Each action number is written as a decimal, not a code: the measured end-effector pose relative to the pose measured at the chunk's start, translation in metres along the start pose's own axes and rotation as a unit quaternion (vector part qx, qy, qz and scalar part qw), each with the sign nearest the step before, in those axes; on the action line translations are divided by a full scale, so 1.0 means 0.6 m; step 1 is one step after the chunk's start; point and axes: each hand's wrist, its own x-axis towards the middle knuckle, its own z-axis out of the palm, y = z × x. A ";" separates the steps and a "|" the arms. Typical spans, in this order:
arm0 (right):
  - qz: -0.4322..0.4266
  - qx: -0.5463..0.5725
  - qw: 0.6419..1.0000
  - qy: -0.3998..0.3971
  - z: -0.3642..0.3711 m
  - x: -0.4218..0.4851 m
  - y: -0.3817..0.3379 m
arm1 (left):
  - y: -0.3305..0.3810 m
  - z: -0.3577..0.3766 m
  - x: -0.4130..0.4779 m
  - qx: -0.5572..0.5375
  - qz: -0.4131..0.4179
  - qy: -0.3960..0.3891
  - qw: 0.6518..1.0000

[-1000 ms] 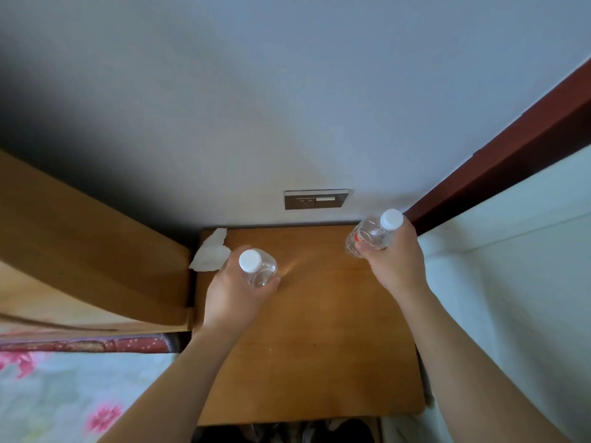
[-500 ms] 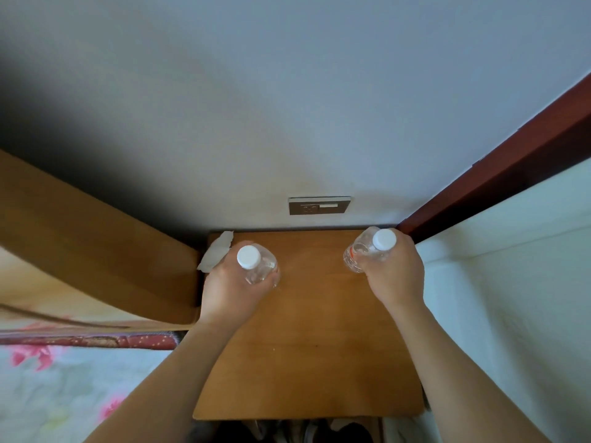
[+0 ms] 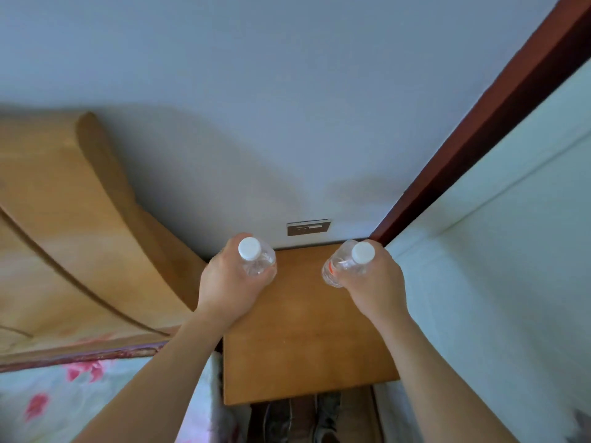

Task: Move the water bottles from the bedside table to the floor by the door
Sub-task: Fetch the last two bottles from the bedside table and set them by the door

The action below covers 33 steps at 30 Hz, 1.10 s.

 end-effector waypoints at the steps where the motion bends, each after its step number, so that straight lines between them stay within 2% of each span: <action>1: -0.001 -0.002 1.000 0.003 -0.010 -0.014 -0.012 | 0.007 -0.015 -0.006 0.002 0.010 0.000 1.000; 8: -0.030 -0.026 0.999 -0.002 -0.059 -0.099 -0.112 | 0.029 -0.126 -0.061 -0.024 0.043 0.002 0.999; 19: -0.148 0.010 0.988 -0.032 -0.105 -0.169 -0.275 | 0.054 -0.286 -0.155 -0.043 0.020 0.100 0.994; 28: -0.267 0.053 0.952 -0.137 -0.102 -0.210 -0.351 | 0.040 -0.363 -0.286 -0.016 -0.092 0.214 0.972; 33: -0.354 0.041 0.911 -0.209 -0.079 -0.267 -0.393 | 0.021 -0.404 -0.382 -0.029 -0.144 0.293 0.945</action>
